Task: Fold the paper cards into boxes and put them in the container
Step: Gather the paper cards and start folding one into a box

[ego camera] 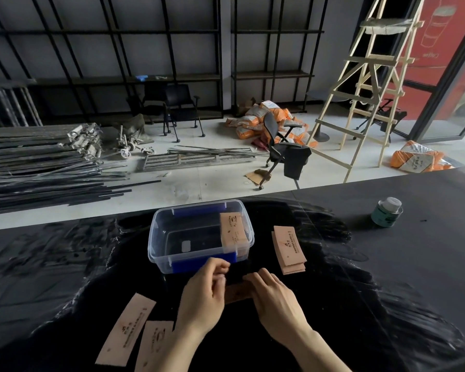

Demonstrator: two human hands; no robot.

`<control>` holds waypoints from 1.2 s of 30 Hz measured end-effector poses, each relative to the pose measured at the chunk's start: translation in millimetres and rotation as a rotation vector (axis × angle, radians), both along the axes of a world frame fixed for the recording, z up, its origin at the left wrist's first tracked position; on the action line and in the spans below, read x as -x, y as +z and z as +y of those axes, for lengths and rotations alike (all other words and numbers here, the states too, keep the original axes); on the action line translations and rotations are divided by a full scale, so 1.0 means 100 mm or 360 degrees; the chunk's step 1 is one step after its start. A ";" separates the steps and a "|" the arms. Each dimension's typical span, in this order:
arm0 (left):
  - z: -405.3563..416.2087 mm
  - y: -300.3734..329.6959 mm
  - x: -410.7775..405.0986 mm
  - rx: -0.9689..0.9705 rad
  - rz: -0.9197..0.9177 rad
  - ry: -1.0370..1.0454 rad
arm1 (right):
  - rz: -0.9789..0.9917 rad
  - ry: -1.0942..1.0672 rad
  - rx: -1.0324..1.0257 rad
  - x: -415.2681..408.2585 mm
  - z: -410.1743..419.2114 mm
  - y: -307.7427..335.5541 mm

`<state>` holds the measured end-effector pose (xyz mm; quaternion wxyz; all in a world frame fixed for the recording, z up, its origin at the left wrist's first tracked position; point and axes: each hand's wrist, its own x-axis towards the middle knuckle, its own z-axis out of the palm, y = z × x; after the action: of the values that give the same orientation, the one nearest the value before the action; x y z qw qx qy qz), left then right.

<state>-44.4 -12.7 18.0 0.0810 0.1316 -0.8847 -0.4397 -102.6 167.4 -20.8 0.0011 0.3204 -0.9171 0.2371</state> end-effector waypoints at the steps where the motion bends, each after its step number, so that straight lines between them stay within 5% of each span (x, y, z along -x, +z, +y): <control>1: -0.08 0.00 -0.05 0.0102 -0.0005 0.0151 | 0.0019 -0.0010 -0.0005 0.01 -0.01 -0.01; 4: -0.35 0.08 -0.24 0.0478 -0.0257 0.0491 | 0.0060 -0.0007 -0.0055 0.02 -0.08 -0.02; 7: -0.53 0.18 -0.45 0.0771 -0.0704 0.0471 | 0.0083 -0.0012 -0.0098 0.01 -0.16 -0.03; 15: -0.73 0.10 -0.70 0.0885 -0.1236 0.0275 | 0.0046 0.0036 -0.0111 -0.07 -0.36 0.00; 26: -0.61 0.13 -0.66 0.0672 -0.1202 0.0086 | -0.0041 0.0113 -0.0086 -0.07 -0.30 0.06; 32: -0.61 0.20 -0.46 0.0388 -0.0419 0.0184 | -0.0041 0.0154 -0.0078 -0.07 -0.26 0.04; 36: -0.44 0.19 -0.21 0.0293 -0.0197 -0.0006 | -0.0073 0.0140 -0.0017 -0.11 -0.35 0.04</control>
<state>-23.7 -57.1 37.4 0.0373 0.1488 -0.9249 -0.3479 -92.0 132.2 -17.2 -0.0320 0.3551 -0.9031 0.2393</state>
